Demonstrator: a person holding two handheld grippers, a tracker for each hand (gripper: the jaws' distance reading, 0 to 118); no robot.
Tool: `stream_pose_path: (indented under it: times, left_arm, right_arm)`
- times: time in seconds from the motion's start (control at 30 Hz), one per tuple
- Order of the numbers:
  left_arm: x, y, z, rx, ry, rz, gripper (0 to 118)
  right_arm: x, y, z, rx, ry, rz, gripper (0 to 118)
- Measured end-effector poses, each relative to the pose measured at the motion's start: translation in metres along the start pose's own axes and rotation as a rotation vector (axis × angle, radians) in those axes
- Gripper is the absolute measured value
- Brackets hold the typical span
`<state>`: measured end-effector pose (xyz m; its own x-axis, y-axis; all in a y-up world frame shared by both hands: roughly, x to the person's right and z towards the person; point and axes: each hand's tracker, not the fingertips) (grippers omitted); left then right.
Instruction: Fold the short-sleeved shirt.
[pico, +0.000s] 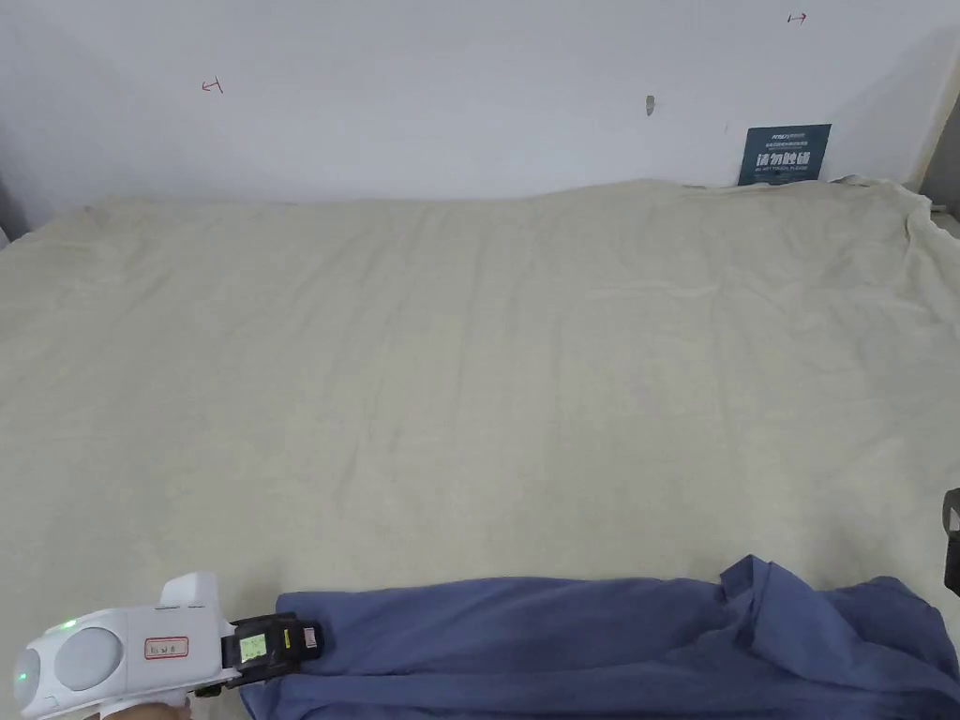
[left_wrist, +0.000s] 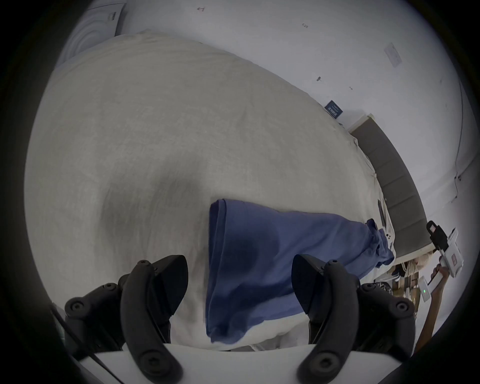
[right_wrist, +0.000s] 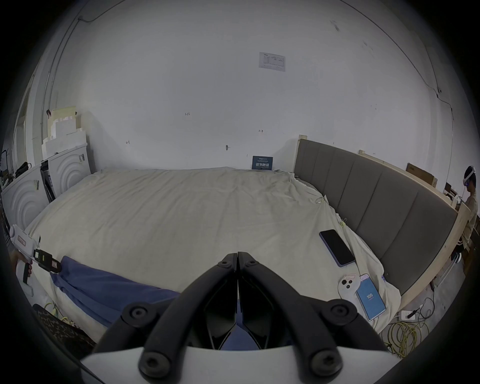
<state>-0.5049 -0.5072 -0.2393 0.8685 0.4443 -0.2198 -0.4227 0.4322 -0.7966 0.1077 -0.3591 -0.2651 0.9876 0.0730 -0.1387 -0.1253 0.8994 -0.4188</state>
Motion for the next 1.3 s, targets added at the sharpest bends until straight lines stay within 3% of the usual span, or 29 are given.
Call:
stream_pose_path:
  times: [0.2,0.23,0.33,0.43,0.83,1.17,1.3]
  left_arm:
    - [0.006,0.001,-0.019,-0.021,-0.036,-0.002,68]
    - [0.008,0.002,-0.019,-0.012,-0.040,-0.006,61]
    - [0.011,0.002,-0.023,-0.001,-0.042,-0.011,24]
    - [0.013,-0.002,-0.031,-0.027,-0.080,0.012,13]
    - [0.029,0.036,0.015,0.006,0.051,-0.145,6]
    - [0.015,0.048,0.068,-0.006,0.200,-0.019,6]
    - [0.045,0.046,0.079,0.000,0.193,-0.020,6]
  right_arm:
    - [-0.004,0.000,-0.005,-0.016,-0.010,0.003,0]
    - [-0.003,0.000,-0.005,-0.018,-0.010,0.001,0]
    - [-0.004,-0.001,-0.007,-0.024,-0.013,0.001,0]
    - [-0.003,-0.001,-0.008,-0.029,-0.011,-0.003,0]
    - [-0.002,0.011,-0.011,-0.005,0.005,-0.010,0]
    - [-0.001,0.012,-0.008,0.007,0.035,-0.019,0]
    - [0.003,0.011,-0.004,0.009,0.030,-0.026,0]
